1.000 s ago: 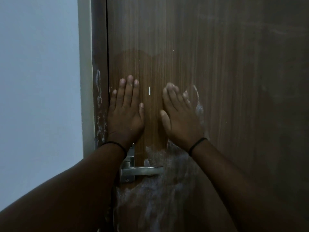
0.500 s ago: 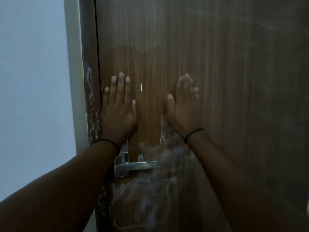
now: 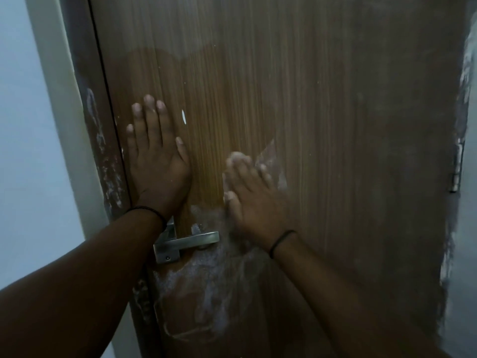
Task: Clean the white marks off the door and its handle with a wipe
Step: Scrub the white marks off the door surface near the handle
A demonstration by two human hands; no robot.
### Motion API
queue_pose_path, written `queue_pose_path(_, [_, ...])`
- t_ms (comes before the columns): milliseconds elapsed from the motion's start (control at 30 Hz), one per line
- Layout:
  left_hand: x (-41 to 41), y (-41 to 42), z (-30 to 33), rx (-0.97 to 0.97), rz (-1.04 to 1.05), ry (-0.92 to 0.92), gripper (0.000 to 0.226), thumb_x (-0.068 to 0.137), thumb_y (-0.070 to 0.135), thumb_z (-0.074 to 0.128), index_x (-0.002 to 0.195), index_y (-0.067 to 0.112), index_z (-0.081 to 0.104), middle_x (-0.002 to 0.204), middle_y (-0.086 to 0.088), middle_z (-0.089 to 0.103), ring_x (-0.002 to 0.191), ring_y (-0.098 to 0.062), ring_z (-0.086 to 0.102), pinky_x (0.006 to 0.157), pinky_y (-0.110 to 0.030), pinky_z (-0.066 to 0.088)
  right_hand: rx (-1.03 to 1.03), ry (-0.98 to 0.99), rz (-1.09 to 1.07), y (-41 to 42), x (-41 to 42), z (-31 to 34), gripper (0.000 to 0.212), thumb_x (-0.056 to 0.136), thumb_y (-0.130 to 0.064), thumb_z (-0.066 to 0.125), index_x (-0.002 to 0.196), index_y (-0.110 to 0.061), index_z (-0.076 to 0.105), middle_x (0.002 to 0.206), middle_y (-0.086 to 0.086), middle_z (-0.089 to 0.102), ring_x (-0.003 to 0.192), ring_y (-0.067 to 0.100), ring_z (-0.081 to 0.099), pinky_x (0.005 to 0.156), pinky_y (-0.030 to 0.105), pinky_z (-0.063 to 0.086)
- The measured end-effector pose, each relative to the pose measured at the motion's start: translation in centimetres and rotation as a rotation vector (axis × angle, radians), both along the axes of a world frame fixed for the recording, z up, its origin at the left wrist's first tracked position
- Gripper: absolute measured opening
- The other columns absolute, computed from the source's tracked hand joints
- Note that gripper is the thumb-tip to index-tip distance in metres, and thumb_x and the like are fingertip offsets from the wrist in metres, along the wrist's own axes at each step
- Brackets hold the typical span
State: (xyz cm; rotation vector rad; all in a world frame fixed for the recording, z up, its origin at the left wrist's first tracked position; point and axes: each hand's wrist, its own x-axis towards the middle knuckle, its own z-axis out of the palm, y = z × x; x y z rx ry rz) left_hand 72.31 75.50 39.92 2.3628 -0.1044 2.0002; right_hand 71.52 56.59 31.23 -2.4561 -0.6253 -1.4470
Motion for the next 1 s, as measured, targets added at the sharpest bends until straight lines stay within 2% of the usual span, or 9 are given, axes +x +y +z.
queue_pose_path(133, [0.5, -0.4, 0.1, 0.007, -0.004, -0.018, 0.061, 0.103, 0.030, 0.023, 0.156, 0.010, -0.001, 0.164, -0.010, -0.002, 0.152, -0.026, -0.004, 0.123, -0.045, 0.005, 0.393, 0.028, -0.070, -1.1, 1.1, 4.8, 0.065, 0.101, -0.042, 0.017, 0.156, -0.008, 0.012, 0.165, 0.010, 0.007, 0.153, 0.022, 0.002, 0.125, 0.044, 0.005])
queue_pose_path(300, [0.5, -0.5, -0.4, -0.019, -0.022, -0.013, 0.060, 0.104, 0.030, 0.023, 0.156, 0.012, -0.001, 0.165, -0.008, -0.002, 0.152, -0.026, -0.004, 0.123, -0.045, 0.004, -0.033, 0.052, 0.035, 0.8, -1.1, -3.3, 0.061, 0.104, -0.041, 0.023, 0.157, -0.016, 0.008, 0.166, 0.002, 0.002, 0.153, 0.015, -0.006, 0.124, 0.047, 0.012])
queue_pose_path(467, [0.9, -1.2, -1.3, 0.008, -0.033, -0.023, 0.061, 0.104, 0.030, 0.024, 0.156, 0.012, -0.001, 0.165, -0.008, -0.002, 0.152, -0.027, -0.004, 0.123, -0.044, 0.002, 0.316, 0.066, -0.100, -1.5, 0.4, 2.3, 0.064, 0.103, -0.043, 0.017, 0.157, -0.010, 0.009, 0.165, 0.009, 0.006, 0.153, 0.020, -0.002, 0.125, 0.045, 0.004])
queue_pose_path(567, [0.9, -0.9, -1.3, -0.003, -0.024, -0.022, 0.061, 0.104, 0.030, 0.024, 0.156, 0.013, -0.002, 0.165, -0.008, -0.002, 0.152, -0.027, -0.004, 0.123, -0.044, 0.002, 0.092, 0.062, 0.090, 2.2, -0.7, -0.9, 0.062, 0.103, -0.043, 0.021, 0.157, -0.013, 0.009, 0.166, 0.003, 0.002, 0.152, 0.015, -0.007, 0.125, 0.043, 0.006])
queue_pose_path(633, [0.7, -1.0, -1.3, -0.007, -0.030, -0.015, 0.061, 0.104, 0.029, 0.025, 0.156, 0.012, -0.002, 0.165, -0.008, -0.003, 0.152, -0.027, -0.004, 0.123, -0.045, 0.004, 0.002, 0.097, 0.066, 0.1, -1.3, -4.2, 0.060, 0.104, -0.041, 0.021, 0.158, -0.017, 0.009, 0.166, -0.001, 0.000, 0.152, 0.012, -0.009, 0.124, 0.046, 0.008])
queue_pose_path(733, [0.6, -1.3, -1.4, -0.007, -0.021, -0.020, 0.060, 0.104, 0.028, 0.025, 0.156, 0.011, -0.001, 0.165, -0.009, -0.002, 0.152, -0.027, -0.004, 0.123, -0.045, 0.004, 0.258, 0.102, -0.138, -3.5, 0.2, -1.7, 0.061, 0.104, -0.042, 0.017, 0.157, -0.013, 0.008, 0.166, 0.005, 0.004, 0.152, 0.017, -0.004, 0.125, 0.044, 0.001])
queue_pose_path(800, [0.6, -1.4, -1.4, -0.002, -0.018, -0.015, 0.060, 0.104, 0.029, 0.025, 0.156, 0.012, -0.001, 0.165, -0.009, -0.002, 0.152, -0.028, -0.003, 0.123, -0.045, 0.004, 0.347, 0.092, -0.111, -2.1, 0.4, 0.8, 0.064, 0.104, -0.046, 0.014, 0.157, -0.012, 0.008, 0.165, 0.008, 0.003, 0.152, 0.020, -0.007, 0.124, 0.044, -0.002])
queue_pose_path(933, [0.3, -1.2, -1.5, -0.011, -0.020, 0.012, 0.061, 0.104, 0.029, 0.027, 0.156, 0.012, -0.002, 0.165, -0.009, -0.002, 0.152, -0.027, -0.004, 0.123, -0.046, 0.005, 0.061, 0.083, 0.080, 1.3, -1.3, -3.8, 0.061, 0.105, -0.045, 0.020, 0.157, -0.016, 0.009, 0.166, 0.001, 0.000, 0.151, 0.012, -0.013, 0.124, 0.044, 0.005])
queue_pose_path(1000, [0.0, -1.3, -1.5, -0.002, -0.020, 0.021, 0.061, 0.104, 0.028, 0.028, 0.156, 0.012, -0.001, 0.165, -0.009, -0.002, 0.152, -0.027, -0.004, 0.123, -0.046, 0.006, 0.093, 0.130, 0.007, -1.6, -0.7, -4.9, 0.059, 0.105, -0.042, 0.019, 0.158, -0.018, 0.007, 0.166, -0.001, -0.002, 0.152, 0.011, -0.010, 0.124, 0.046, 0.008])
